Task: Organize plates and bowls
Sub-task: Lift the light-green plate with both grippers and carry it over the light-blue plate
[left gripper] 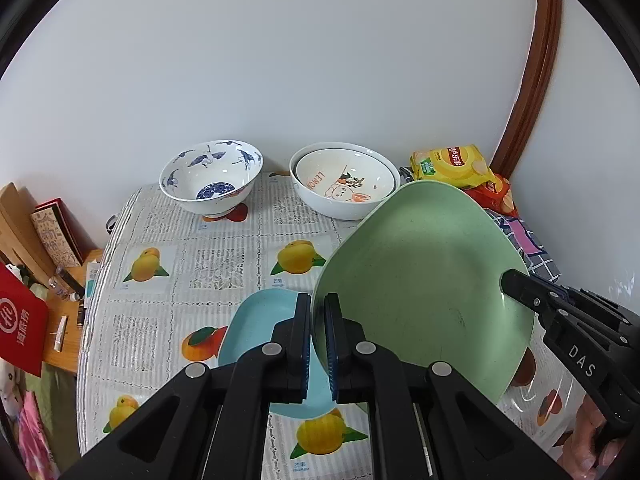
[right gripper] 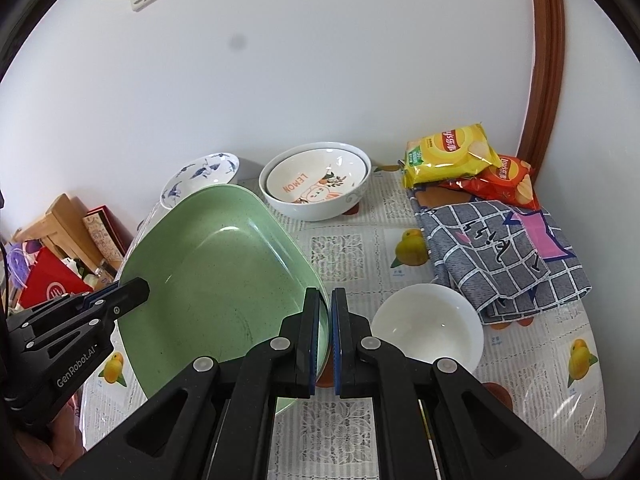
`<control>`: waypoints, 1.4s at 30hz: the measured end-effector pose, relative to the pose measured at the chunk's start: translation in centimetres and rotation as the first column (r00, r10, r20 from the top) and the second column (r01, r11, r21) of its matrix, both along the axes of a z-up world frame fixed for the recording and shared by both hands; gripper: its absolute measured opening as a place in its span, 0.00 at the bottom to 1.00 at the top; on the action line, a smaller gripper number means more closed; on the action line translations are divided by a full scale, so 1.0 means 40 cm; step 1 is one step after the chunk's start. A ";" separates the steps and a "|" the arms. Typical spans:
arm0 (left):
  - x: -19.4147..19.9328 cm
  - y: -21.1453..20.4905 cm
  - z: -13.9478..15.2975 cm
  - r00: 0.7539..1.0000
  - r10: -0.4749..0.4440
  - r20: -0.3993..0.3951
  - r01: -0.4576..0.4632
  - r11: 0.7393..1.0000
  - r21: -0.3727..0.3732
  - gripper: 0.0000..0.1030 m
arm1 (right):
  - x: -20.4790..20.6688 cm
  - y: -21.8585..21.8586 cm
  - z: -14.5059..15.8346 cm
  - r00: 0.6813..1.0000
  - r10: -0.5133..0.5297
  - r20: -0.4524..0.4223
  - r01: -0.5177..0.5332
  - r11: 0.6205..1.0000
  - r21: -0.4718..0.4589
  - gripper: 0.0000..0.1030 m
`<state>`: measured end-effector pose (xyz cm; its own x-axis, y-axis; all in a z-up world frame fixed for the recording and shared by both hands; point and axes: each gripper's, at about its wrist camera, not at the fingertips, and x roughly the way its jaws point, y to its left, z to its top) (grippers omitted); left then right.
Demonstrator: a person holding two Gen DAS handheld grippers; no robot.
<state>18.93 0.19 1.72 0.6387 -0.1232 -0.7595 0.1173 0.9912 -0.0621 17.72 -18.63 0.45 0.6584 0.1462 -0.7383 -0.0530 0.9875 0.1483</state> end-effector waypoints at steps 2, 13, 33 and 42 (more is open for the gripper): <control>-0.001 0.009 0.002 1.000 0.006 0.001 -0.006 1.000 0.000 0.07 | 0.000 0.007 -0.001 1.000 0.004 -0.001 -0.004 1.000 0.003 0.06; -0.010 0.038 0.001 1.000 0.026 0.002 -0.026 1.000 -0.002 0.07 | 0.001 0.040 0.001 1.000 0.025 0.002 -0.025 1.000 0.004 0.06; 0.000 0.120 -0.041 0.996 0.082 -0.030 -0.082 0.997 -0.011 0.07 | 0.035 0.124 -0.051 0.996 0.080 -0.033 -0.080 0.997 0.009 0.06; 0.016 0.163 -0.115 0.991 0.109 -0.083 -0.109 0.994 -0.006 0.07 | 0.061 0.166 -0.116 0.991 0.110 -0.076 -0.110 0.994 0.009 0.06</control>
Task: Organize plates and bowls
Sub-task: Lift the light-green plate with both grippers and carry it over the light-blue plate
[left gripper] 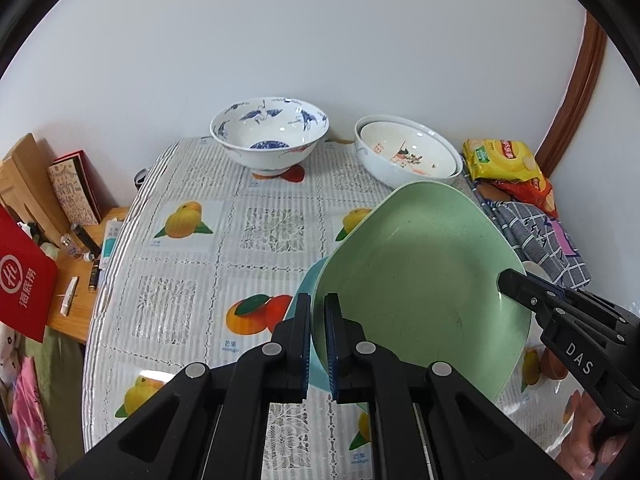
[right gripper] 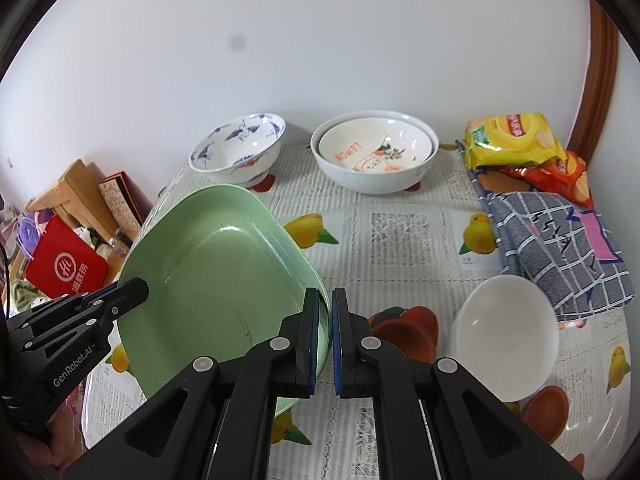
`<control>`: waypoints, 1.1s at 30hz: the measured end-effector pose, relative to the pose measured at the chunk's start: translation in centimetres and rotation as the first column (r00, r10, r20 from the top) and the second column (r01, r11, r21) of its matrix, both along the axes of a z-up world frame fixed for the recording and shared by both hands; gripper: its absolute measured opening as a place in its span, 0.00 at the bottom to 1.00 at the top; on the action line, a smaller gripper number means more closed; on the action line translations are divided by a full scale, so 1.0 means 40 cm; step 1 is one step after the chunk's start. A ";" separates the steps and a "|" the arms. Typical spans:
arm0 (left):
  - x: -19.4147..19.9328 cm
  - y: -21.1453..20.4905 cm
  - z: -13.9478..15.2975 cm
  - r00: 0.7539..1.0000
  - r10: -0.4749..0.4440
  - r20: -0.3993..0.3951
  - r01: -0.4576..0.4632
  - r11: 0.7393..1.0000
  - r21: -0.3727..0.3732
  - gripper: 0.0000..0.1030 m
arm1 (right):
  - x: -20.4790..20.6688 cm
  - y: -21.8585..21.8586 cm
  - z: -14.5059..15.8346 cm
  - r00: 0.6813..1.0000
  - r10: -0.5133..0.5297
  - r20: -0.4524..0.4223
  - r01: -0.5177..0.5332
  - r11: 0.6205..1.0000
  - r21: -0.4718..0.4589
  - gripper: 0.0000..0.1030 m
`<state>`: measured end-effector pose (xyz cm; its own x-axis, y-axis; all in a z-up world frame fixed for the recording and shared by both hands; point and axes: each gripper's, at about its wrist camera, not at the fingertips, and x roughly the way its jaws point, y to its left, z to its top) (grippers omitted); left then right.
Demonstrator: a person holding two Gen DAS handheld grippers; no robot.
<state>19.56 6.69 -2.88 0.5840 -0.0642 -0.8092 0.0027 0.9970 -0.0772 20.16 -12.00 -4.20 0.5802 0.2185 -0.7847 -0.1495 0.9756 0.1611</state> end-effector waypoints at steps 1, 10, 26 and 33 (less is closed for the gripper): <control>0.003 0.004 -0.010 1.000 0.003 -0.007 -0.003 1.000 -0.001 0.07 | 0.003 0.003 -0.008 1.000 0.003 -0.005 -0.003 1.000 -0.001 0.06; 0.034 0.023 -0.094 0.998 0.020 -0.067 -0.020 1.000 -0.003 0.07 | 0.045 0.025 -0.091 0.998 0.024 -0.054 -0.025 1.000 -0.008 0.06; 0.079 0.031 -0.196 0.989 0.028 -0.144 -0.028 1.000 0.005 0.07 | 0.109 0.042 -0.194 0.993 0.043 -0.111 -0.048 0.998 -0.048 0.06; 0.078 0.033 -0.195 0.989 0.023 -0.147 -0.021 1.000 0.016 0.07 | 0.124 0.058 -0.199 0.993 0.056 -0.106 -0.064 0.995 -0.079 0.07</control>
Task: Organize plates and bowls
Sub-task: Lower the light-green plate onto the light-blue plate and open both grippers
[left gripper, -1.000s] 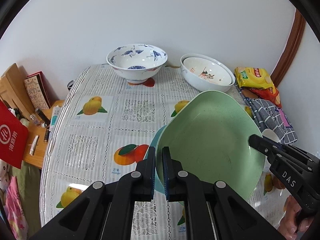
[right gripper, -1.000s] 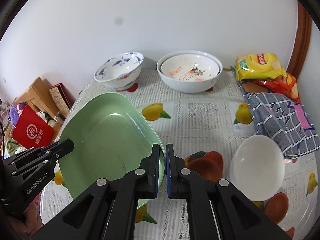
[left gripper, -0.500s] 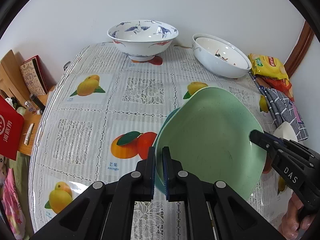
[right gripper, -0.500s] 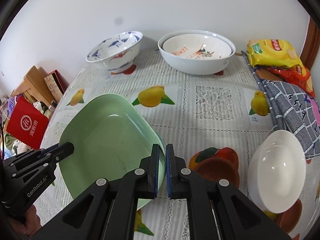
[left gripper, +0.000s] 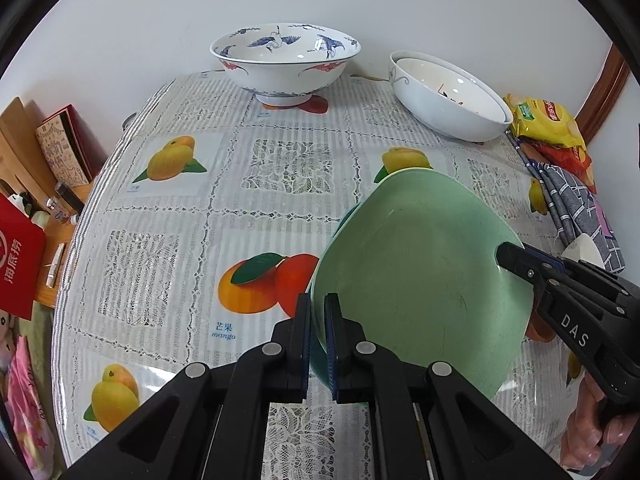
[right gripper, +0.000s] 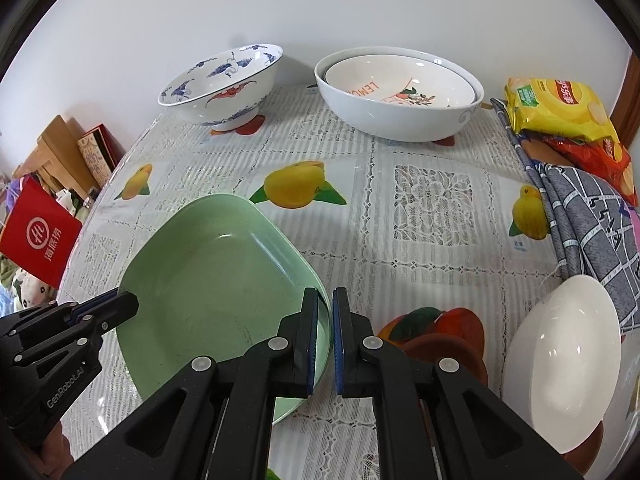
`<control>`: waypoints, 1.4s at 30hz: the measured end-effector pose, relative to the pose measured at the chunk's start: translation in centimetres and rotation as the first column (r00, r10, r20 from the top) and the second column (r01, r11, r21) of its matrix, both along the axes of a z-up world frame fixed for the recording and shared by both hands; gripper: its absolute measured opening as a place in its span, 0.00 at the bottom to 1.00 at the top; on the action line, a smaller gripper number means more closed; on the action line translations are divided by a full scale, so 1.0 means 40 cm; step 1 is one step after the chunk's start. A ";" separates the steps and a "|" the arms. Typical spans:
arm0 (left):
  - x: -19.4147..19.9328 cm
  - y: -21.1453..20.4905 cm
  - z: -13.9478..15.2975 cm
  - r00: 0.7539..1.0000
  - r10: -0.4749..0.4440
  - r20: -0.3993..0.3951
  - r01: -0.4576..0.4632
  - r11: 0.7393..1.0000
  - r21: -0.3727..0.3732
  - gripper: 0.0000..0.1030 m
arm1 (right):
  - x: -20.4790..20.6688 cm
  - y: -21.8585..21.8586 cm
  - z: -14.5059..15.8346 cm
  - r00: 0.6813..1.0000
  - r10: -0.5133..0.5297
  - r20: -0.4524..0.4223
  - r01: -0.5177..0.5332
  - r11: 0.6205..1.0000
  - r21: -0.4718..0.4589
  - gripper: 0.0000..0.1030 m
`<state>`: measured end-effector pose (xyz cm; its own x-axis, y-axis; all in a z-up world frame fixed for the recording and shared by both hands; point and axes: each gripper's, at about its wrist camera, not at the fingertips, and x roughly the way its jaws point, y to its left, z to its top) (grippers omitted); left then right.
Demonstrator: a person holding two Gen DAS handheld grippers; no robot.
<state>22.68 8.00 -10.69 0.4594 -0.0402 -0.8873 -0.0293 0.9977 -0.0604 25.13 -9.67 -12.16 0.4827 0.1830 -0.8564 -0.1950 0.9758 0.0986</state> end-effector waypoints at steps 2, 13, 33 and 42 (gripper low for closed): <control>-0.002 0.004 -0.001 1.000 0.001 -0.002 -0.001 1.000 0.000 0.07 | 0.003 0.004 -0.004 1.000 0.004 -0.003 -0.004 1.000 -0.002 0.08; -0.019 0.001 0.008 1.000 -0.022 -0.008 0.022 1.000 0.000 0.21 | -0.001 0.009 0.009 1.000 0.012 0.015 -0.012 1.000 -0.012 0.12; -0.131 -0.147 0.166 0.987 -0.108 0.122 0.104 0.994 0.036 0.31 | -0.211 -0.295 0.204 0.963 -0.203 0.177 0.210 0.977 -0.020 0.44; -0.193 -0.288 0.202 0.967 -0.185 0.172 0.177 0.982 0.063 0.33 | -0.346 -0.496 0.211 0.923 -0.332 0.197 0.342 0.939 -0.019 0.47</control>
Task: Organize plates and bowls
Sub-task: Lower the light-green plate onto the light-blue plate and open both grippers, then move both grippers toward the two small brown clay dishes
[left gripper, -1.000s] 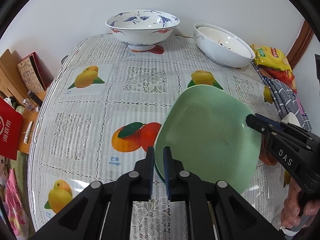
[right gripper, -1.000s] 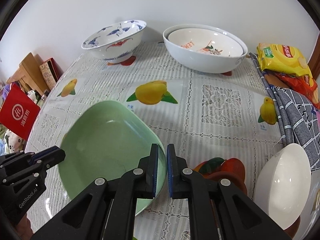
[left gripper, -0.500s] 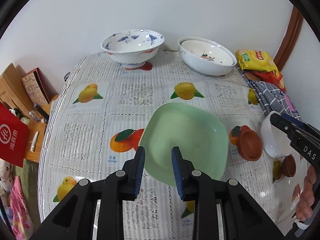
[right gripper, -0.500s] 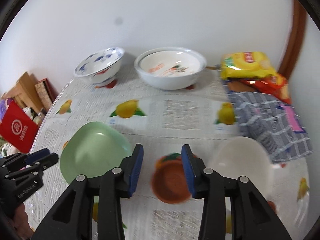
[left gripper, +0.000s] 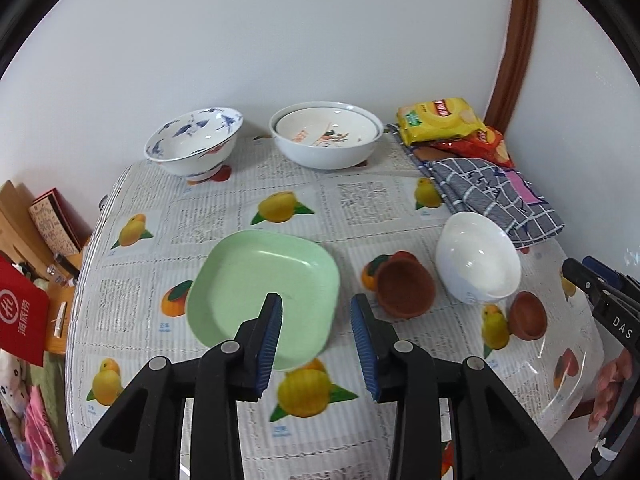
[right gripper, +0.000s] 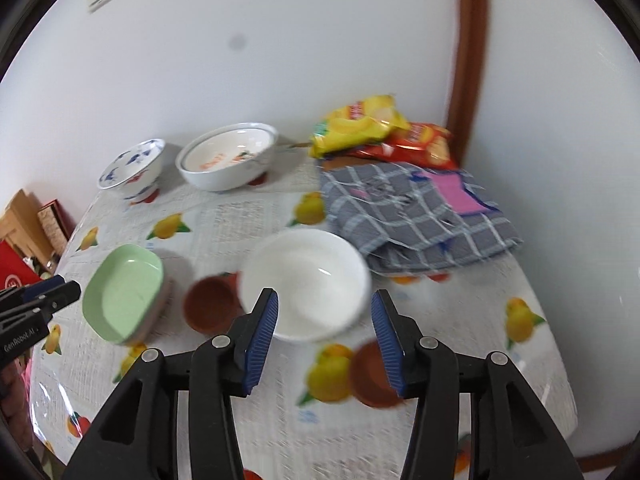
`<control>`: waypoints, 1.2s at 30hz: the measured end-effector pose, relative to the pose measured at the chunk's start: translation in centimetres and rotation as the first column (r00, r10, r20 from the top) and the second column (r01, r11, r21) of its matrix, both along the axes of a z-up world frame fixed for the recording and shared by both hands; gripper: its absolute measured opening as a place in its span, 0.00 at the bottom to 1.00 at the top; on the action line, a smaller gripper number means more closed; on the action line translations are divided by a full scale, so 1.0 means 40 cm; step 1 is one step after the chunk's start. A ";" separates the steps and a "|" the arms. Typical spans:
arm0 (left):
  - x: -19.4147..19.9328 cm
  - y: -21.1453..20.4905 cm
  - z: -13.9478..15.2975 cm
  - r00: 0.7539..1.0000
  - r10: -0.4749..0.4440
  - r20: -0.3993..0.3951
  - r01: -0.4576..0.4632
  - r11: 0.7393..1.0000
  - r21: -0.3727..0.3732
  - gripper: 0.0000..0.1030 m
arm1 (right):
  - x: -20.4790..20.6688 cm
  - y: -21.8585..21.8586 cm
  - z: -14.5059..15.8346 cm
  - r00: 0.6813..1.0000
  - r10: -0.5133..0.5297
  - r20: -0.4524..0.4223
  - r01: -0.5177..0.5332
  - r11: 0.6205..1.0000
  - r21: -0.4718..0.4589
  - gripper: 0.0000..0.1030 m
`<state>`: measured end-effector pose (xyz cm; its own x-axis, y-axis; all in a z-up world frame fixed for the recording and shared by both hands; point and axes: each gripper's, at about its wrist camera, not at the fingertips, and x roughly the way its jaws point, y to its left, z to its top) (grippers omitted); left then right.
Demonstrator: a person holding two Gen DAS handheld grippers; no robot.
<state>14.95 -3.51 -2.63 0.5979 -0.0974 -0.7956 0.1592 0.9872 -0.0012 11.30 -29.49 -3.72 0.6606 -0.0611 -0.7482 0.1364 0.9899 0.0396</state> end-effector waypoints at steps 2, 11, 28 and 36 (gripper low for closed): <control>-0.009 -0.027 0.003 1.000 -0.011 0.009 0.011 1.000 0.005 0.33 | -0.022 -0.030 -0.005 1.000 -0.030 0.003 0.030 1.000 -0.009 0.47; -0.019 -0.108 -0.020 0.999 -0.037 -0.018 0.037 0.999 -0.013 0.33 | -0.088 -0.145 -0.066 0.996 -0.077 -0.037 0.078 0.996 0.046 0.47; 0.059 -0.143 -0.163 0.989 0.040 -0.141 -0.043 0.999 -0.017 0.36 | -0.050 -0.200 -0.225 0.988 -0.043 -0.145 0.065 0.986 0.153 0.47; 0.104 -0.165 -0.216 0.982 0.046 -0.185 -0.053 0.998 -0.036 0.38 | -0.009 -0.202 -0.282 0.983 -0.022 -0.182 0.055 0.983 0.173 0.37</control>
